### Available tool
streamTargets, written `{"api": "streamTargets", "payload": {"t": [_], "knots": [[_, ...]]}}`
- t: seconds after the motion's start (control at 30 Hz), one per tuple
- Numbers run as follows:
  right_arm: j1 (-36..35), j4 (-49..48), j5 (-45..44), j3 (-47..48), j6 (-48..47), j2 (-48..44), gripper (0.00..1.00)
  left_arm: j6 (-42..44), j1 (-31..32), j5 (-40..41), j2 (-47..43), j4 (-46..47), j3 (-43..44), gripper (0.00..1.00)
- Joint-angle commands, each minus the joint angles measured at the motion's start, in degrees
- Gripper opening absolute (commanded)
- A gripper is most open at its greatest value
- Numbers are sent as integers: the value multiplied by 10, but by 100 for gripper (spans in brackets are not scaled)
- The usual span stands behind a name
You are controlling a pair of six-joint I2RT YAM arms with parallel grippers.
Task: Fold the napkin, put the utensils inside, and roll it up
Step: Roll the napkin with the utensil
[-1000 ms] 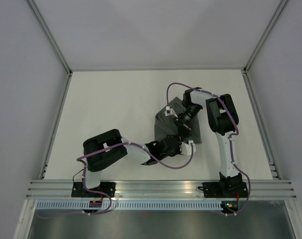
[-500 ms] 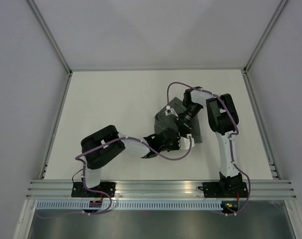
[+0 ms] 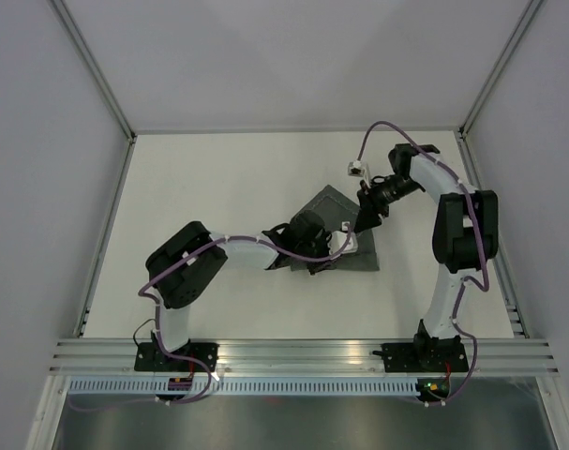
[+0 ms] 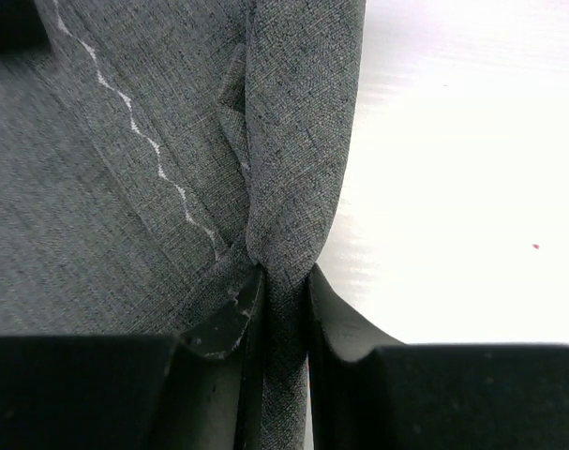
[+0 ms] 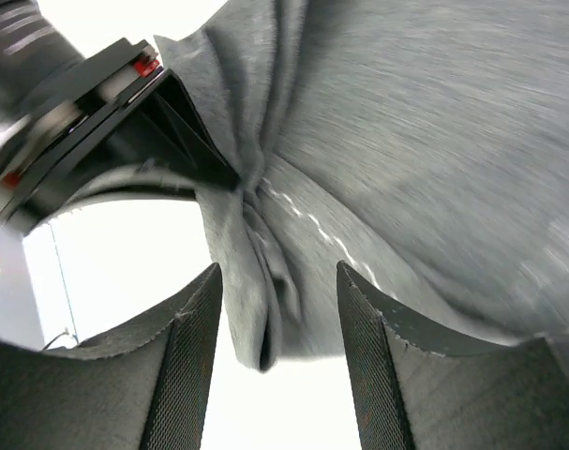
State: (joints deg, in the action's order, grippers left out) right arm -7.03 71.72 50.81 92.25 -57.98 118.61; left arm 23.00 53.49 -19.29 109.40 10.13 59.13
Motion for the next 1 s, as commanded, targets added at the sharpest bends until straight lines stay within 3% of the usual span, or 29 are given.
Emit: {"api": "streamTargets", "payload": {"t": [0.0,0.1,0.2,0.43,0.6,0.97], "knots": [[38,-100,51,-50,23,-89,57,-66,-29,-127,29,-139,44,2],[46,-194,19,-158,55,-181,57,-84,-56,-194,59,-190,88,2],[45,-371,-23,-281,116,-288,58,-96,-75,-238,90,-219,122,2],[-23,-523,-173,-455,144,-455,59,-118,-103,-333,151,-277,185,2],[-136,-577,-272,-516,139,-479,59,-132,-113,-365,183,-294,205,2],[-235,-582,-321,-517,128,-395,59,-154,-118,-398,217,-297,219,2]]}}
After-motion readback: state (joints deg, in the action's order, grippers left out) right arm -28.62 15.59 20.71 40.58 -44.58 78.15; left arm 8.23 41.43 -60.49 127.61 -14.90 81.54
